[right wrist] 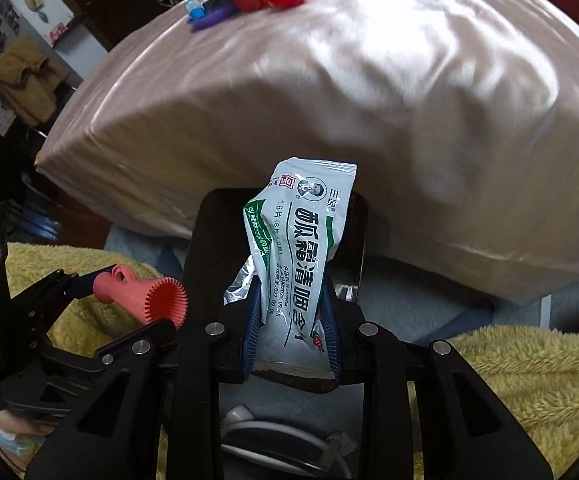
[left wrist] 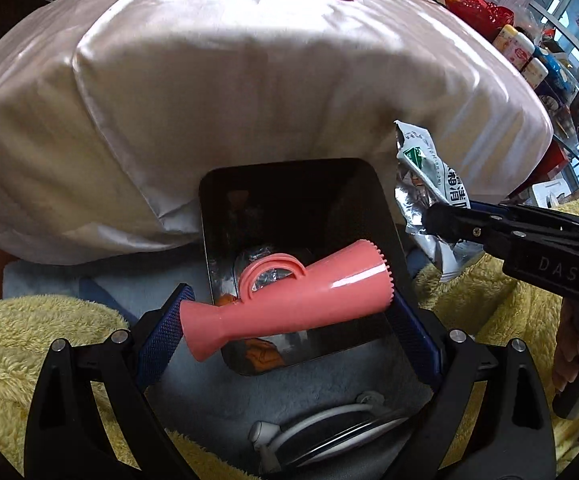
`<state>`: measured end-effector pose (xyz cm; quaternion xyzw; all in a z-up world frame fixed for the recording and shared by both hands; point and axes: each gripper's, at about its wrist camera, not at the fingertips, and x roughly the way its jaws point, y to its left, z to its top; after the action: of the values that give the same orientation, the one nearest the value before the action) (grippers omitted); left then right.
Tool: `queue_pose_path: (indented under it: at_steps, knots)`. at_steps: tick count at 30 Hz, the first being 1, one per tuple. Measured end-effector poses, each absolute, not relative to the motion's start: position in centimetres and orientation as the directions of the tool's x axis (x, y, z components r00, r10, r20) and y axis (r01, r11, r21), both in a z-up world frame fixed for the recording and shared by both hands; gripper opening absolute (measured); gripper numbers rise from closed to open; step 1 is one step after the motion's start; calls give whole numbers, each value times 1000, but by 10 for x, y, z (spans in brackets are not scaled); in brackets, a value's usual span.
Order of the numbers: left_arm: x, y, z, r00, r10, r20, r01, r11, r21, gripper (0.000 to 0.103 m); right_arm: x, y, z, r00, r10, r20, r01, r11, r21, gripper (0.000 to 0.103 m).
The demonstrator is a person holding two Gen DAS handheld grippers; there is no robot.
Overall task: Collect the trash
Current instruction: 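Grasp the pink plastic horn with the left gripper while the right carries the packet to the bin, then release the horn and packet into the black bin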
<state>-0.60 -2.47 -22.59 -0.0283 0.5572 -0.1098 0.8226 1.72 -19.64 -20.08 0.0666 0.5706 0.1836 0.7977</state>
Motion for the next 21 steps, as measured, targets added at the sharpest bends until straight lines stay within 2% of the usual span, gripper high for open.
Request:
queue_pose_path:
  at_steps: [6,9,11,16,21]
  knots:
    - [-1,-23,-234,336,-217,-917,143,974,-178,90,21,-188,-213,256,358,-898,-216,927,308,33]
    - [0,-22,-235,330,-221,-918,140,973,-184,90,23,-184,-210,266,360,-894,-222,926,307,45]
    - [1,-22,-235,328,-223,-918,138,973,-187,92,24,-185,-208,270,364,-891,-218,925,311,56]
    - [1,-21,-233,333,-216,-918,133,974,-181,95,26,-189,-201,294,359,-886,-206,929,308,65]
    - [3,-18,-225,345,-207,-916,133,976,-171,95,29,-194,-185,334,364,-869,-192,929,315,68]
